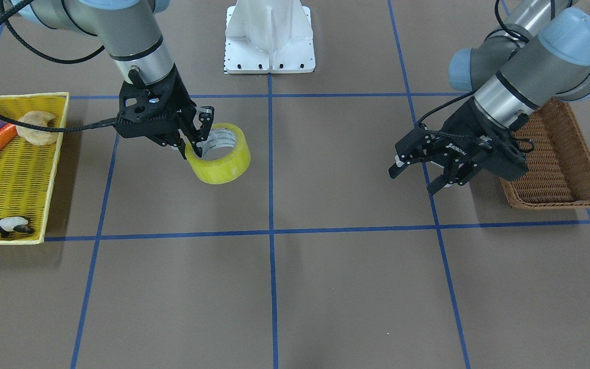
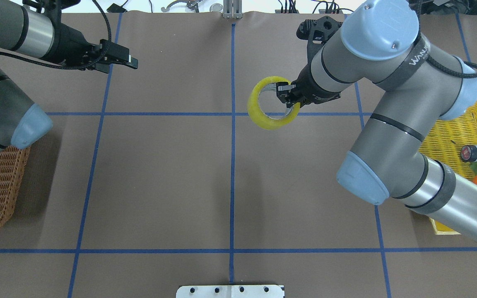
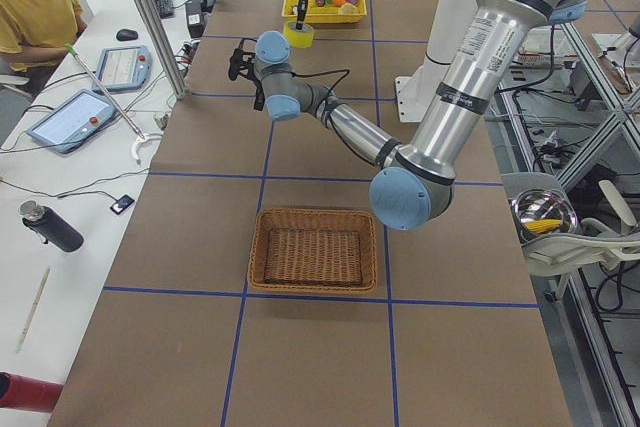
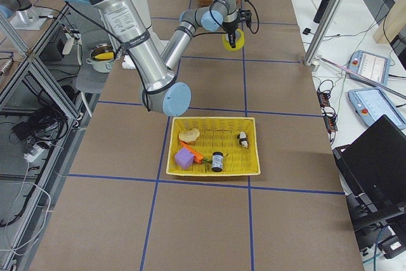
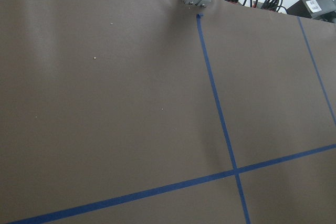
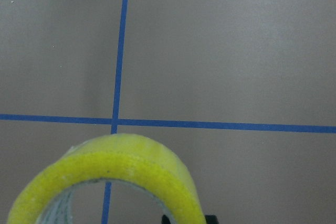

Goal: Move tape to another basket

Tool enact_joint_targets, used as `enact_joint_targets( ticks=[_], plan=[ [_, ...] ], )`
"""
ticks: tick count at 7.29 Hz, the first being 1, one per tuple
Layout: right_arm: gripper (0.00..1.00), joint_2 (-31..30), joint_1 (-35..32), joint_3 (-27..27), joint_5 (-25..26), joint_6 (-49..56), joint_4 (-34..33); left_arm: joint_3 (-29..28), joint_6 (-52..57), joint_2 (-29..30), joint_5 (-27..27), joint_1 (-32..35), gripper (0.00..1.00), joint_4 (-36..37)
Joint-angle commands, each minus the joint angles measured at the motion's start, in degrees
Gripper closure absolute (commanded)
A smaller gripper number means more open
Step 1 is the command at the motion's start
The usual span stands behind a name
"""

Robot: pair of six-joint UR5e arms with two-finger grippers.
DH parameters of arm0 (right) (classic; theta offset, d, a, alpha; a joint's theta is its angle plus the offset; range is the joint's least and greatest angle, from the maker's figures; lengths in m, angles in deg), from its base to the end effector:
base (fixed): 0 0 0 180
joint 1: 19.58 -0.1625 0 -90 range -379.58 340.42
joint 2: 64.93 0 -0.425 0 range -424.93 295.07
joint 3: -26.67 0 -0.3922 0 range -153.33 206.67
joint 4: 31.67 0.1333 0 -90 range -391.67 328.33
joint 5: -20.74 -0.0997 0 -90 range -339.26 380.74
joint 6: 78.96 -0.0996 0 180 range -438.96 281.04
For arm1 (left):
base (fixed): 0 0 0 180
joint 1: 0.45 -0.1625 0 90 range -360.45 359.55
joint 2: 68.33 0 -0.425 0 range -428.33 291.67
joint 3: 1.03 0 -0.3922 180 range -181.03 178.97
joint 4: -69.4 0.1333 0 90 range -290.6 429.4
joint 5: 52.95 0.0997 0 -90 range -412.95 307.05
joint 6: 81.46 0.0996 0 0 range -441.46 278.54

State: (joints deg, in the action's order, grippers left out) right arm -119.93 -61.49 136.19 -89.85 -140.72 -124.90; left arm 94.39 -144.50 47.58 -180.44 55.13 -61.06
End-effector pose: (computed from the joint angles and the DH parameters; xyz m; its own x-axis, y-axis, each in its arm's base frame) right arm -0.3857 -0.4783 0.1718 0.6092 -0.0484 0.7915 -0.1507 0.9729 0.1755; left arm 0.2944 -0.5583 0.2708 0.3060 0.1898 -0.9329 0.2120 0.9417 0.2611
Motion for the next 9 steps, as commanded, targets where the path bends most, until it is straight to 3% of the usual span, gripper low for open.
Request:
enact_joint_targets(
  ticks=[1,6,9],
  plan=[
    [1.00,1.5,0.6,0.1,0.1,-0.8,0.4,0.7,0.0,1.1,-0.2,-2.9,0.01,-0.7],
    [1.00,1.1,2.3,-0.5,0.2,-2.2,12.9,7.7,-0.1,4.1,-0.7,-11.0,0.01,-1.9],
    [1.00,0.2,3.2,-0.8,0.2,-5.8,18.8,8.1,-10.6,4.1,-0.6,-12.0,0.01,-8.3]
  ],
)
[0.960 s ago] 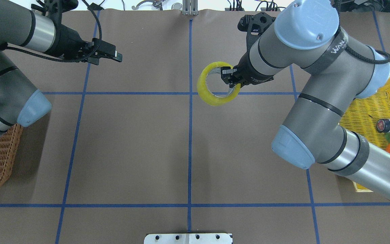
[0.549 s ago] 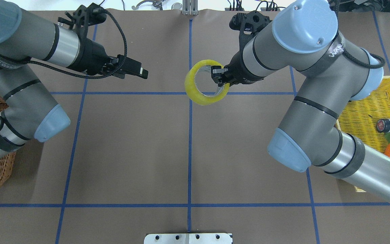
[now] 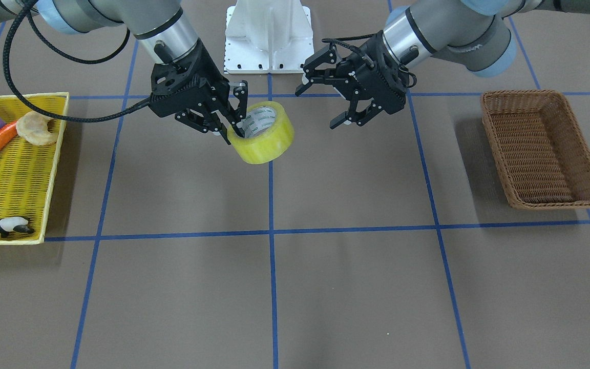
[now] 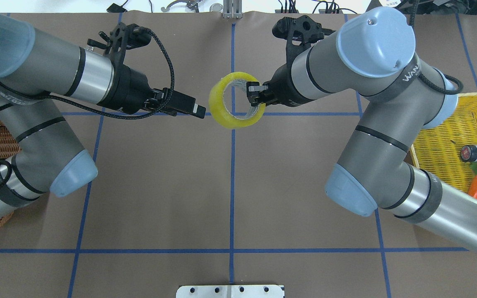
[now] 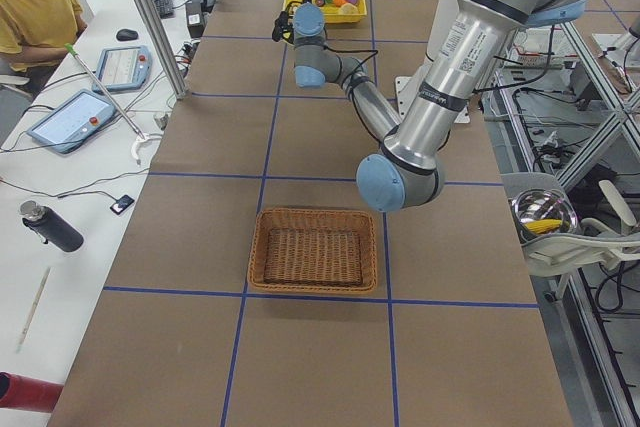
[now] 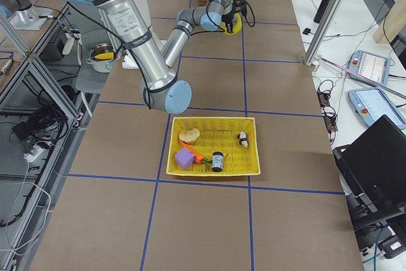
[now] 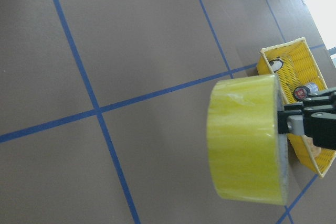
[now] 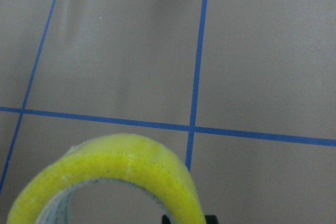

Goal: Move tape to another basket

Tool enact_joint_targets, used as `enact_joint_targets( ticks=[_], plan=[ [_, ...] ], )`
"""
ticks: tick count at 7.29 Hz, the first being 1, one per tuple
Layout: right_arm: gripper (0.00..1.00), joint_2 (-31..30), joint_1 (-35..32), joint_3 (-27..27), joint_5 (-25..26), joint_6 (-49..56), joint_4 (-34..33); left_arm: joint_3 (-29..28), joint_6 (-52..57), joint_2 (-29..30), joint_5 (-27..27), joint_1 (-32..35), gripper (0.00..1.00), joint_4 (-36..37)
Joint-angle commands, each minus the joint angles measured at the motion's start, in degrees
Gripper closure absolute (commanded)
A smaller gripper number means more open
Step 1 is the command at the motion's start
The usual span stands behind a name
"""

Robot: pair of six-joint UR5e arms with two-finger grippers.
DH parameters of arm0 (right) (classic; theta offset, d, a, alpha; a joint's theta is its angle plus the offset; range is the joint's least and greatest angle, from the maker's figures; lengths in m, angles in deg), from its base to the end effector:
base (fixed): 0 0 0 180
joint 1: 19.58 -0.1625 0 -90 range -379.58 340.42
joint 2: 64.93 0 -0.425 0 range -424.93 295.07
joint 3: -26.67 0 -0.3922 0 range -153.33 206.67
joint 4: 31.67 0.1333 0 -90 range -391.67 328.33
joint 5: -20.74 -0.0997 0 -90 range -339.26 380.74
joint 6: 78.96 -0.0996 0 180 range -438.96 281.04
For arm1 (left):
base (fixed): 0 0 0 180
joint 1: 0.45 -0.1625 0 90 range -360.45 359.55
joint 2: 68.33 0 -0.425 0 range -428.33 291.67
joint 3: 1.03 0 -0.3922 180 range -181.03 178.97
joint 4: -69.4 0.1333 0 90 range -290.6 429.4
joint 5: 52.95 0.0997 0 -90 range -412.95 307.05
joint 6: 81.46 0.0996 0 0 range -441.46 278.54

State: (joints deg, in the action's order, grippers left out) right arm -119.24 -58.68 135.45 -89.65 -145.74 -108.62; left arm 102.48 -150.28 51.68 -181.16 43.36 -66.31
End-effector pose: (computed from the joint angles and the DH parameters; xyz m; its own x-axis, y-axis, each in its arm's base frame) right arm -0.4036 -0.4551 0.1321 0.4073 -0.1452 0.9017 -0.1967 0.9502 0.2419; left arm 0.3664 -0.4509 0.1618 0.0443 0.3509 -0.9354 0.0875 0.9313 0.3535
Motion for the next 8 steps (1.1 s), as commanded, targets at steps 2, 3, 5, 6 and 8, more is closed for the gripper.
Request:
enact_joint_targets(
  ticks=[2,3,5,6,8],
  plan=[
    [1.00,-1.5,1.0,0.3,0.1,-2.8,5.0,0.1,-9.9,0.7,0.5,-0.2,0.01,-4.4],
    [1.00,-1.5,1.4,0.5,0.6,-3.9,5.8,0.1,-11.5,0.8,0.8,-0.1,0.01,-4.5],
    [1.00,-1.6,2.0,0.9,1.3,-4.9,6.5,-0.3,-12.6,1.0,2.2,-0.1,0.01,-4.5],
    [1.00,-1.6,2.3,1.2,1.3,-5.0,6.5,-0.5,-12.6,1.0,2.5,-0.1,0.01,-4.5],
    [1.00,-1.9,3.2,2.4,1.9,-5.0,6.5,-0.5,-12.6,1.0,2.5,-0.1,0.01,-4.5]
  ],
)
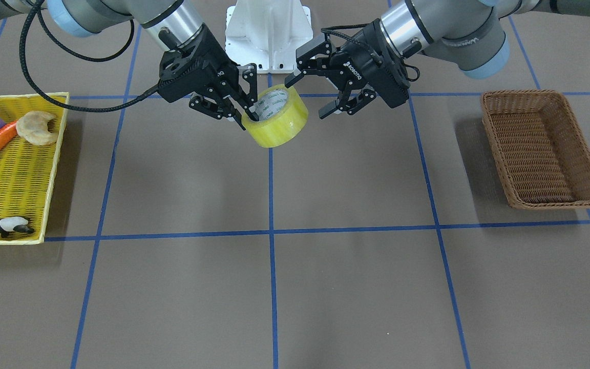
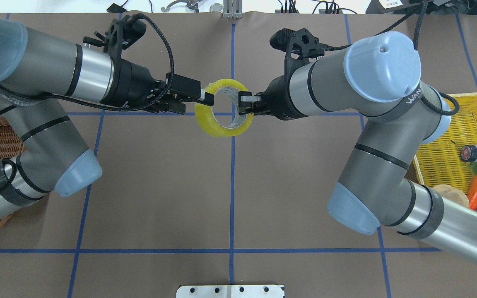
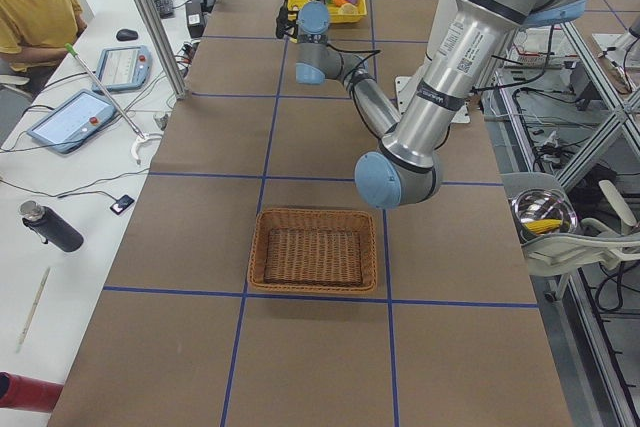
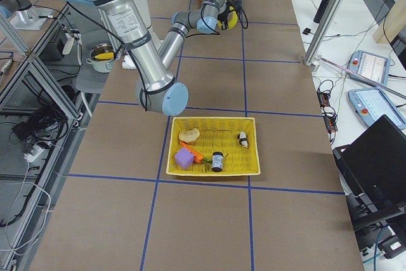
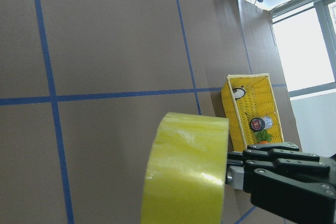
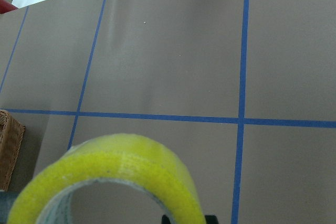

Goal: Move tape to another basket

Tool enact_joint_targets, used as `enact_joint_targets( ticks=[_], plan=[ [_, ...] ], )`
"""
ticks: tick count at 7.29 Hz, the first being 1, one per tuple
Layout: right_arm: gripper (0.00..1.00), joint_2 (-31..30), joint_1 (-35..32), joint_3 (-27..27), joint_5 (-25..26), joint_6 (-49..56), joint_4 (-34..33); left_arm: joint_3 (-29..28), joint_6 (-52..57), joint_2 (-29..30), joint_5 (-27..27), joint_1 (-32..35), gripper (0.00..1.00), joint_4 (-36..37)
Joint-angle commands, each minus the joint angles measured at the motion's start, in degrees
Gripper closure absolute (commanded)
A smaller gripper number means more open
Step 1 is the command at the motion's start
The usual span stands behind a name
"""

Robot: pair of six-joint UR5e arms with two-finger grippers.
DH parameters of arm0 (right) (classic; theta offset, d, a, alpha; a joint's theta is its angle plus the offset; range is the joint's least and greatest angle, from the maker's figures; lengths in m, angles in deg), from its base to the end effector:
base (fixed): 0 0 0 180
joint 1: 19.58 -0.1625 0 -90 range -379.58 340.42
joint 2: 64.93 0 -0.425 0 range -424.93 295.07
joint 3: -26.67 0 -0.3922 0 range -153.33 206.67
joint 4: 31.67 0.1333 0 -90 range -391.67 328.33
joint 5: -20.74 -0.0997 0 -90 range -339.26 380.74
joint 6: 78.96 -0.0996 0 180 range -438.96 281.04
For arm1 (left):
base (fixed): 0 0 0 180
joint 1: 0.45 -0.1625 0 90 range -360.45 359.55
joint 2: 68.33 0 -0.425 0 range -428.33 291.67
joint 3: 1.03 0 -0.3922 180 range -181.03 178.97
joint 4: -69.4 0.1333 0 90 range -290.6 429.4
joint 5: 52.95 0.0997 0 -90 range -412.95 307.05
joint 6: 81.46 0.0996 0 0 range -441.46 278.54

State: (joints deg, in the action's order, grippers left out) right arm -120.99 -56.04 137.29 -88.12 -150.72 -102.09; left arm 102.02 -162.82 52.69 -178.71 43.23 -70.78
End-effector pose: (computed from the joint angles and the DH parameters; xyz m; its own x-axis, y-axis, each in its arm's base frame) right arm -0.4085 -0.4275 0.1254 0.3065 -0.1418 0.9412 -0.2278 0.9492 0.2172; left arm 0.3633 -0.4507 0.1485 -0.0321 0.1992 -0.9794 0.1454 0.9704 0.1926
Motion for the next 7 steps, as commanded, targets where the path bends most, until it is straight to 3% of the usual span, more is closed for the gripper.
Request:
enact_joint_targets(
  ticks=[1,2,4,7],
  plan=[
    [1.00,-0.2,1.4,0.7,1.4,-0.1,0.0,0.0,-0.2,0.0,0.1,0.0,0.02,0.0],
    [1.00,-0.2,1.6,0.7,1.4,-0.1,0.0,0.0,-0.2,0.0,0.1,0.0,0.08,-0.3],
    [1.00,0.0,1.7,0.7,1.4,0.0,0.0,-0.2,-0.2,-0.1,0.0,-0.1,0.33,-1.6],
    [1.00,0.5,1.7,0.7,1.4,0.0,0.0,-3.1,-0.2,-0.2,0.0,-0.1,0.32,-6.1]
  ],
)
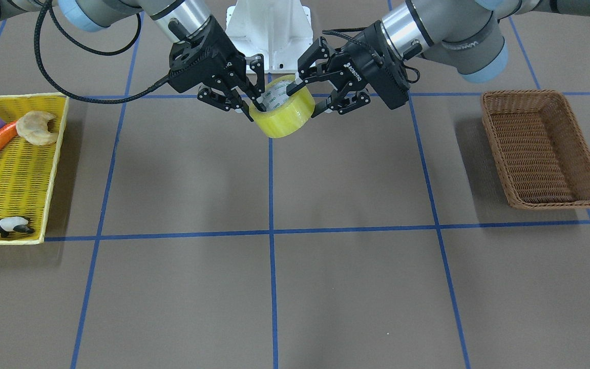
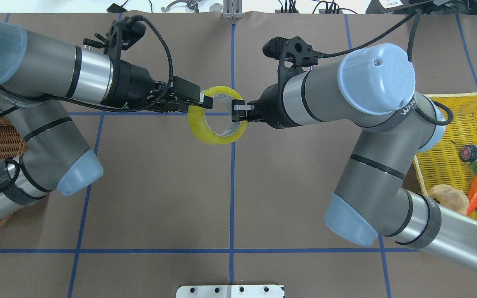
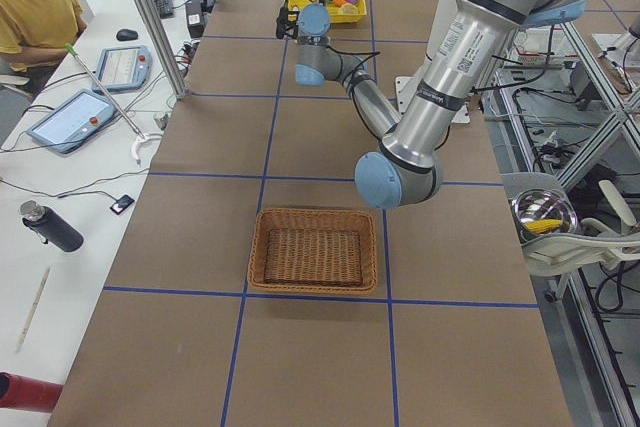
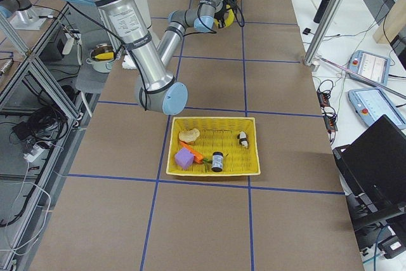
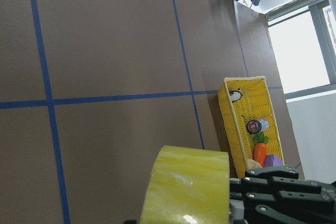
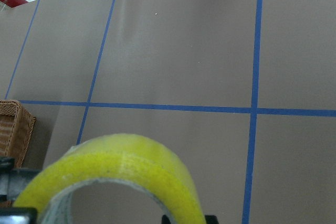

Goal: Move tape to another basket

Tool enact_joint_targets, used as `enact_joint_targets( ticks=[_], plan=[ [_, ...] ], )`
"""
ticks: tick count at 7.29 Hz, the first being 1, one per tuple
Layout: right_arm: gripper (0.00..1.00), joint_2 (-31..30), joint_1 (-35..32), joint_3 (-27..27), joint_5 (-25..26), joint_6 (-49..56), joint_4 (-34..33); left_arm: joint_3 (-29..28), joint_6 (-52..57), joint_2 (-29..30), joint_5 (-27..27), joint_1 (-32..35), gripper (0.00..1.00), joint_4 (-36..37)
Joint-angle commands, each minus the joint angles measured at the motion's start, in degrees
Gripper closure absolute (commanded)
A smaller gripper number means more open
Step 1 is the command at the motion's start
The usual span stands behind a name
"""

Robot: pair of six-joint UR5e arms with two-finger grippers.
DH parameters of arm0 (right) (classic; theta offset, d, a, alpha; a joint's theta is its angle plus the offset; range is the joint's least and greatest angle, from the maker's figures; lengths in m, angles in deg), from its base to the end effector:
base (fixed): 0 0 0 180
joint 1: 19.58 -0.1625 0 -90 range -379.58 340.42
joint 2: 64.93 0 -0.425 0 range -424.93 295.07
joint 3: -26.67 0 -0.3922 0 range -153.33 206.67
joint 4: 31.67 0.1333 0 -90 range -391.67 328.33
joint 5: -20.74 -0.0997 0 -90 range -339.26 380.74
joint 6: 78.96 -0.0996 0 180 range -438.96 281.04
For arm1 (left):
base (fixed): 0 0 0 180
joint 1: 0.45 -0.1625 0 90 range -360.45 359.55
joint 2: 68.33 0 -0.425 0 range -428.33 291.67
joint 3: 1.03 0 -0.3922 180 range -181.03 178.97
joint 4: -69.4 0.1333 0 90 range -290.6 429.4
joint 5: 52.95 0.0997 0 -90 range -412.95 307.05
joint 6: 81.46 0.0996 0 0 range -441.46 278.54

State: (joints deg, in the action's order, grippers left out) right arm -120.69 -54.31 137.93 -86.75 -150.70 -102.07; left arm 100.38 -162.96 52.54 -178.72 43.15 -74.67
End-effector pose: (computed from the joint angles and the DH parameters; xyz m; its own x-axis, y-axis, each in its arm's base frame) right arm -0.4167 -0.4146 0.1187 0.2961 -0.1583 0.9419 -0.2231 0.9474 0.2294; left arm 0.3665 -0.4526 0.1554 -0.0587 0.2215 -0.9734 0.1491 0.9661 0.2108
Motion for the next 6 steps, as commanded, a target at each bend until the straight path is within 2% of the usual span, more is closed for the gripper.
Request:
enact_joint_targets(
  ticks=[1,2,4,6],
  plan=[
    [1.00,0.2,0.0,-0.1,0.0,0.1,0.0,-1.8,-0.1,0.0,0.0,0.0,0.32,-2.9],
    [1.00,0.2,0.0,-0.1,0.0,0.3,0.0,-1.7,-0.1,0.0,0.0,0.0,0.38,-2.9],
    [1.00,-0.1,0.0,-0.2,0.0,0.7,0.0,-1.7,-0.1,0.0,0.0,0.0,0.71,-2.9],
    [1.00,0.0,0.0,-0.2,0.0,0.7,0.0,-1.2,-0.5,0.0,-0.1,0.0,0.87,-2.9]
  ],
)
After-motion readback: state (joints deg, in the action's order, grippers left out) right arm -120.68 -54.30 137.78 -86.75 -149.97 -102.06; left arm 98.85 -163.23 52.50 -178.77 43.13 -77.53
